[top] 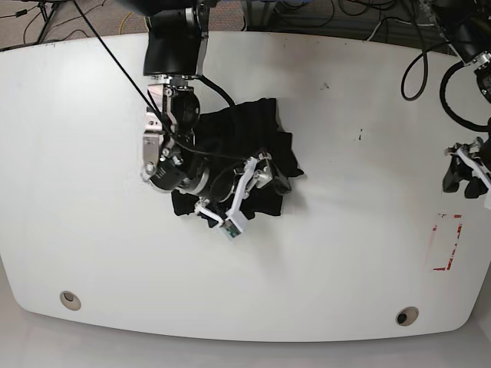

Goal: Layout the t-shirt on the table in an organized manner, then fold the t-shirt properly
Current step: 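Release the left gripper and withdraw the left arm aside, then press and adjust the folded bundle with the right gripper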

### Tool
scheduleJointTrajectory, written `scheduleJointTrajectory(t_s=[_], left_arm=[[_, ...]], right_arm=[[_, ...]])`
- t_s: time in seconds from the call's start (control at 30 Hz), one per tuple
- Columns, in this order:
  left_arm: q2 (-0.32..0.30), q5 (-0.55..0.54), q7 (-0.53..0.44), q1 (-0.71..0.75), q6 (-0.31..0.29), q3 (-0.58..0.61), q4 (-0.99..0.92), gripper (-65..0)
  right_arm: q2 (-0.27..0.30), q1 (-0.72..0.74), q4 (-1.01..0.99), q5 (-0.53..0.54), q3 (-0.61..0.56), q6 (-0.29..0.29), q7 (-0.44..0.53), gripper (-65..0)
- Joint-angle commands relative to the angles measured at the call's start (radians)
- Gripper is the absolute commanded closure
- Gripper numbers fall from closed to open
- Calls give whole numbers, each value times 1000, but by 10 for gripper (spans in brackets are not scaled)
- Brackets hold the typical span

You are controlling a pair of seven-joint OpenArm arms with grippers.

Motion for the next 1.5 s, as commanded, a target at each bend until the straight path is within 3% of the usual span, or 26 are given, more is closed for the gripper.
scheduleJointTrajectory(t_s=[0.0, 0.13, 0.43, 0.53, 0.67, 1.2, 1.47], left_arm=[[-37, -36, -25, 11, -4, -19, 20, -312], [-43, -35, -25, 45, -5, -59, 20, -312], [-38, -28, -27, 83, -5, -76, 18, -312], [-38, -28, -27, 96, -5, -76, 17, -312], [-38, -28, -27, 97, -5, -73, 18, -312], [-38, -28, -27, 92, -5, -68, 18, -312], [-38, -28, -27, 96, -5, -70, 18, -312]], right_arm=[[-8, 36, -9, -92, -54, 6, 70, -555], [-8, 37, -38, -241, -163, 6, 165, -553], [-10, 14, -48, -458, -236, 6, 227, -545], [-10, -2, -50, -511, -242, 6, 254, -493], [-10, -12, -82, -579, -243, 6, 291, -361], [-8, -13, -114, -597, -237, 6, 297, -22], [-10, -52, 51, -596, -239, 6, 280, -2]])
